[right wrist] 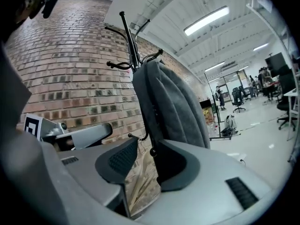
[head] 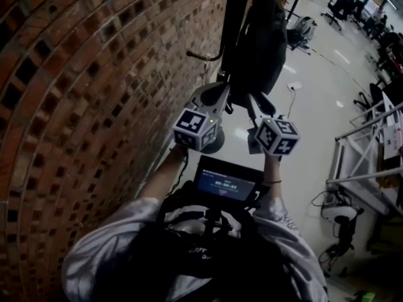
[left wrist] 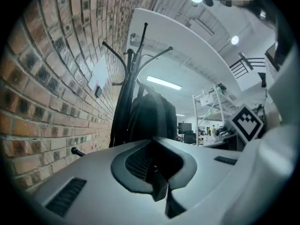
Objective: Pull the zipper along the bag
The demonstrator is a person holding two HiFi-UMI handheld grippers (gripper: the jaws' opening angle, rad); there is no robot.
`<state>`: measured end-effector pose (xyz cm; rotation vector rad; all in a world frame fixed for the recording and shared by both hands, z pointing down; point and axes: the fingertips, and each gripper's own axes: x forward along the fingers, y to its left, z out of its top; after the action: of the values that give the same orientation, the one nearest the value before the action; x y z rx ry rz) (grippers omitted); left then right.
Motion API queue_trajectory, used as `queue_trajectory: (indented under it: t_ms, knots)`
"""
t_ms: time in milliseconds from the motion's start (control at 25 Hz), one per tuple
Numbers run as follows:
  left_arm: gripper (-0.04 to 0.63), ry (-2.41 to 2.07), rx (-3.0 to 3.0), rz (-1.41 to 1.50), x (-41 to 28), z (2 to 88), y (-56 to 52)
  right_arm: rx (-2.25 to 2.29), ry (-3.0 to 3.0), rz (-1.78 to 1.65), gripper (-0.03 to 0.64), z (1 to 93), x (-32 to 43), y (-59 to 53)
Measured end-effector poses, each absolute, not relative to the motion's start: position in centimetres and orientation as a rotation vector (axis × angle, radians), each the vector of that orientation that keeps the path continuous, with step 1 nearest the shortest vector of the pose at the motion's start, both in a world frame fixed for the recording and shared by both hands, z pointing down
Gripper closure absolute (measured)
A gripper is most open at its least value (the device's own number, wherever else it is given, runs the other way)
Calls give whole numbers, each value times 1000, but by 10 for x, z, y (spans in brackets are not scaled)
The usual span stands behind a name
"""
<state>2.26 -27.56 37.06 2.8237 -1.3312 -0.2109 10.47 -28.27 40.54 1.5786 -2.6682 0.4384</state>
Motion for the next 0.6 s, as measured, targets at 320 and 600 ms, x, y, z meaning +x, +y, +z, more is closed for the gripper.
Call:
queue_trajectory:
  t_ms: [320, 600]
  knots:
    - [588, -1134, 2910, -210, 18, 381, -309, 1744, -2564, 527, 474, 391, 107, -322]
    - [588, -1072, 2922, -190, 33, 381, -302, 1759, -2627, 677, 476, 366, 110, -311]
